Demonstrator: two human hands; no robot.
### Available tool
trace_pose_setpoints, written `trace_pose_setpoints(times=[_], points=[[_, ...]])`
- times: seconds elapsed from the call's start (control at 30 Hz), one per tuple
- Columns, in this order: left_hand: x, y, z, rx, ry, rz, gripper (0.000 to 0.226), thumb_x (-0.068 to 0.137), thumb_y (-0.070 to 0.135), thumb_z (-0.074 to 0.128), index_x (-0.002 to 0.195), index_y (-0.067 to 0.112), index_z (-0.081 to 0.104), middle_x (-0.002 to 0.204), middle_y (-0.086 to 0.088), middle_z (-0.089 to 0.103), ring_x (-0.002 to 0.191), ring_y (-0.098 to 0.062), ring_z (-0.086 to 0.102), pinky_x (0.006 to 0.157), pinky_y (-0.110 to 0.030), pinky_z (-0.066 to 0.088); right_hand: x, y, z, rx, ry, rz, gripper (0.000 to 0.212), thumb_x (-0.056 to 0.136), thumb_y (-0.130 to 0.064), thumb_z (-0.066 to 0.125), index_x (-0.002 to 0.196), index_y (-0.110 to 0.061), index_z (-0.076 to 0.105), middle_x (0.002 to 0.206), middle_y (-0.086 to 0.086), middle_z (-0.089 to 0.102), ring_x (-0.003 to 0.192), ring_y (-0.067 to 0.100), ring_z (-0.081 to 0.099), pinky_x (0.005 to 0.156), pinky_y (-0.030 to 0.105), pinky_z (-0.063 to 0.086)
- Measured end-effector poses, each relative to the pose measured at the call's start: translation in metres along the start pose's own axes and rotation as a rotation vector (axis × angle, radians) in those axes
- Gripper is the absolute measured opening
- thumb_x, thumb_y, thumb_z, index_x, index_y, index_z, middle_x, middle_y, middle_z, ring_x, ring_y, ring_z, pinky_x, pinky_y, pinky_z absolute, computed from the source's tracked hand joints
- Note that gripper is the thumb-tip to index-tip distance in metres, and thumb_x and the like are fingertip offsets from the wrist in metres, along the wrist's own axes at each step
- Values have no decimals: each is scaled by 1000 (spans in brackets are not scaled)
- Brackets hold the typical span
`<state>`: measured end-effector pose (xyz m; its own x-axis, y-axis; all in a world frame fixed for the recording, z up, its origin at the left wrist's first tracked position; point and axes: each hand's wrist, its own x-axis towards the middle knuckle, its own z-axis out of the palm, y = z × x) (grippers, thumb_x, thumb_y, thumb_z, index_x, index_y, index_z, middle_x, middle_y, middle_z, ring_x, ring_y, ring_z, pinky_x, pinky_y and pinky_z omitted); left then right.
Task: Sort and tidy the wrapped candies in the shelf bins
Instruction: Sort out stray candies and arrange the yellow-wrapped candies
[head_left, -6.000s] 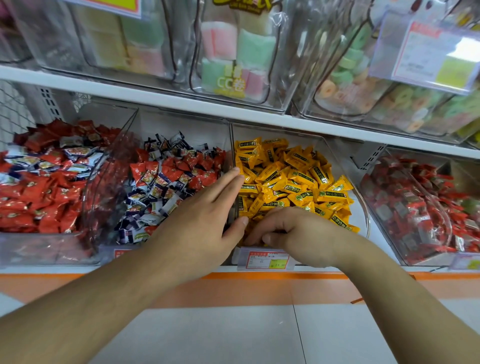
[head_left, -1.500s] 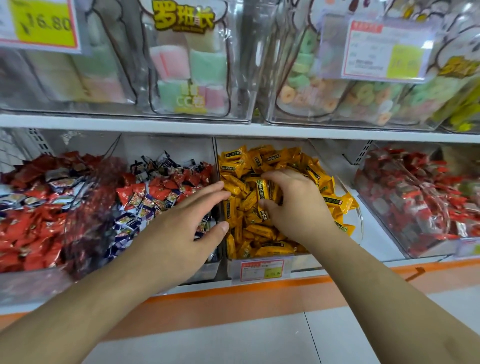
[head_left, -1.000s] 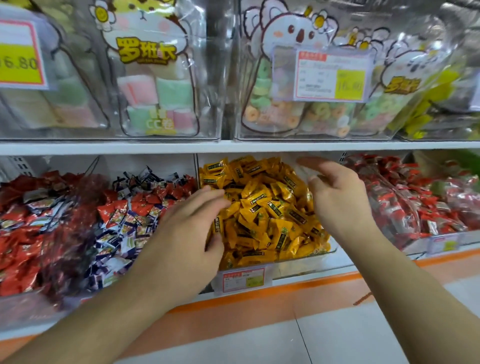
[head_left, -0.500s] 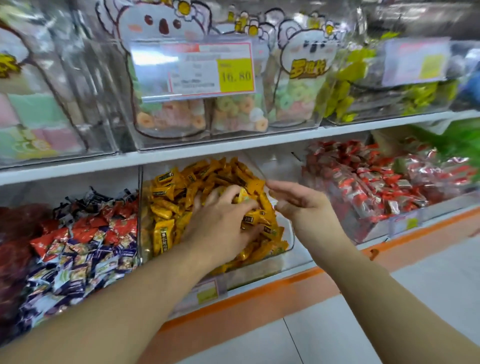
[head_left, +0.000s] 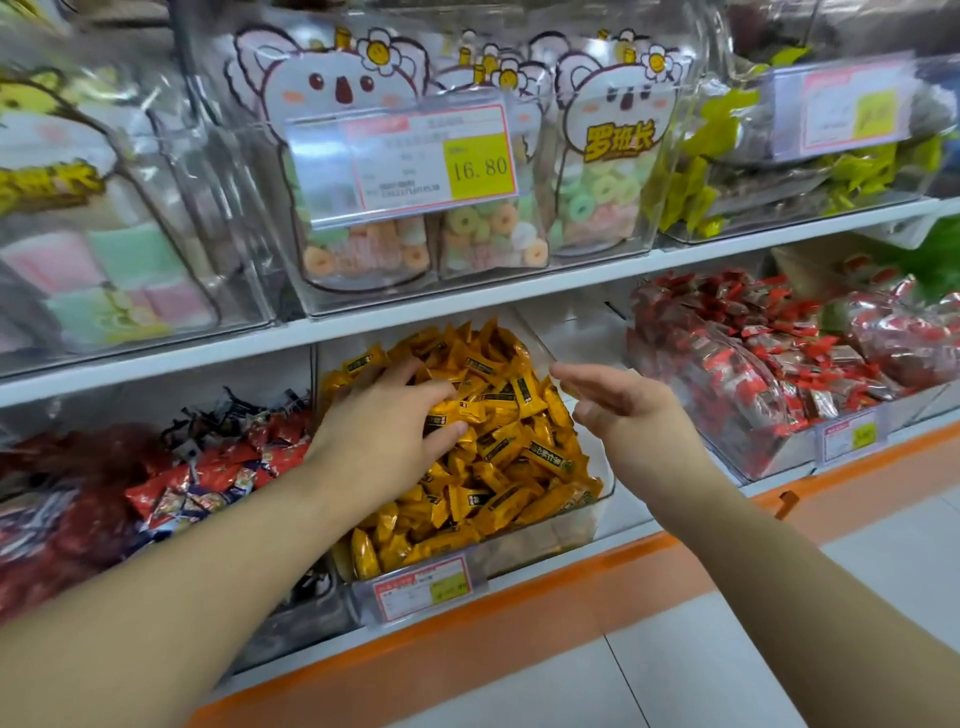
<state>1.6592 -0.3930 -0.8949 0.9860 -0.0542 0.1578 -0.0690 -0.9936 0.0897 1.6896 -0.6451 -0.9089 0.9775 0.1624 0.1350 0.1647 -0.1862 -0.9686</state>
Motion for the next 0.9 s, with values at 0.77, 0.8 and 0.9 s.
trace_pose_setpoints(times=[0.77, 0.8, 0.9], points=[[11, 69, 19, -48, -76, 217, 63, 90, 76, 50, 146, 51, 37, 140, 13, 42, 133, -21, 42, 111, -49, 31, 1, 4, 1, -31, 9, 19, 50, 102, 1, 53, 117, -42, 75, 123, -17, 72, 121, -2, 61, 100, 24, 50], [12, 66, 20, -7, -53, 227, 60, 91, 75, 50, 145, 52, 37, 134, 11, 47, 129, -21, 45, 108, -49, 33, 2, 5, 2, -36, 13, 17, 50, 102, 1, 53, 118, -41, 75, 123, -18, 72, 121, -3, 61, 100, 24, 50], [12, 58, 20, 28, -31, 239, 46, 95, 70, 48, 136, 47, 48, 120, 12, 59, 120, -19, 52, 104, -46, 37, 2, 5, 2, -62, 21, 16, 50, 101, 1, 52, 117, -41, 75, 122, -20, 72, 119, -4, 62, 100, 26, 53]])
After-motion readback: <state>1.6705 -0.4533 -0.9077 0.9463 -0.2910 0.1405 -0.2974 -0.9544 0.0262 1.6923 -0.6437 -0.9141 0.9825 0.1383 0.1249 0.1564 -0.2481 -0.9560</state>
